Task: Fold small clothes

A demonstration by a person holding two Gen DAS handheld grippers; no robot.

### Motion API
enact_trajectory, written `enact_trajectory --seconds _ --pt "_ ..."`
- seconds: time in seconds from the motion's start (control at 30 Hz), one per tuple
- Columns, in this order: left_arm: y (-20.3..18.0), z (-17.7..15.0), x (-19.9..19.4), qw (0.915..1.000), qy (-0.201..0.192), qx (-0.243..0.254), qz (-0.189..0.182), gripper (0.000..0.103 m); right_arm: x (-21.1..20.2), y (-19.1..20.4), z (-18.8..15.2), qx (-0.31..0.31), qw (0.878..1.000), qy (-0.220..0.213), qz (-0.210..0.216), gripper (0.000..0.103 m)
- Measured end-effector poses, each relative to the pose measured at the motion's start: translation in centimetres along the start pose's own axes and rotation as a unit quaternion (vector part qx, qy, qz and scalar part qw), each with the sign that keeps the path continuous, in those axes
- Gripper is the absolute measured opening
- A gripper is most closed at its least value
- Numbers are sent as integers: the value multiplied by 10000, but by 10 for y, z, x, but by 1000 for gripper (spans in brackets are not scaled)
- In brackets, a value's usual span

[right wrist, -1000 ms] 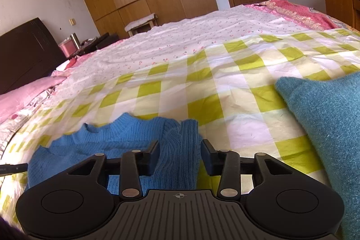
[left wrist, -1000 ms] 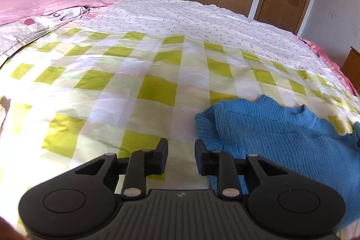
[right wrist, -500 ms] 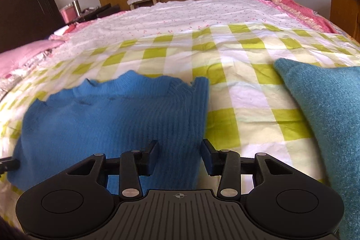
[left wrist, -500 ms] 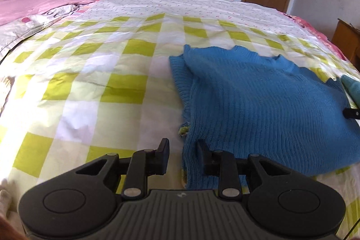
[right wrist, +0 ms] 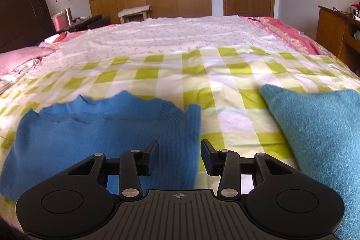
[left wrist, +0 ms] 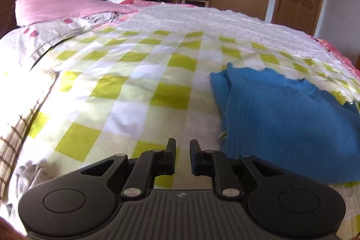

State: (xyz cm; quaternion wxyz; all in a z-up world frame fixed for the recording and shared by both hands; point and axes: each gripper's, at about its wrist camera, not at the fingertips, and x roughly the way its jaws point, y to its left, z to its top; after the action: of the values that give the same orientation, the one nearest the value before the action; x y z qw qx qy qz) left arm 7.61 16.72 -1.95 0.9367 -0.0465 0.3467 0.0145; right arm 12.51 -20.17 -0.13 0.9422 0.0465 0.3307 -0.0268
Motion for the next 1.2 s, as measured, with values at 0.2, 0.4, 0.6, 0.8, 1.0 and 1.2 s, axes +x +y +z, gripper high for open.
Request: enact_trajectory --seconds 0.2,0.4,0.6,0.8,1.0,1.2 --pt "-42 20 12 9987 -223 166 -433 31 20 56 20 -9 9956 255 896 41" --pt "-43 10 52 9991 150 206 -353 40 67 105 24 5 9903 690 1207 53" --pt "-30 10 53 9986 48 87 -525 45 86 133 17 -501 9921 682 924 24" --pt "-23 13 37 9980 -273 -25 -574 44 76 135 32 -302 9941 383 966 4" --pt "-15 17 31 9971 -410 -189 -605 44 80 132 51 122 9957 106 912 2" --pt "-15 15 39 9972 -219 -174 -700 45 101 138 49 -132 9989 32 439 0"
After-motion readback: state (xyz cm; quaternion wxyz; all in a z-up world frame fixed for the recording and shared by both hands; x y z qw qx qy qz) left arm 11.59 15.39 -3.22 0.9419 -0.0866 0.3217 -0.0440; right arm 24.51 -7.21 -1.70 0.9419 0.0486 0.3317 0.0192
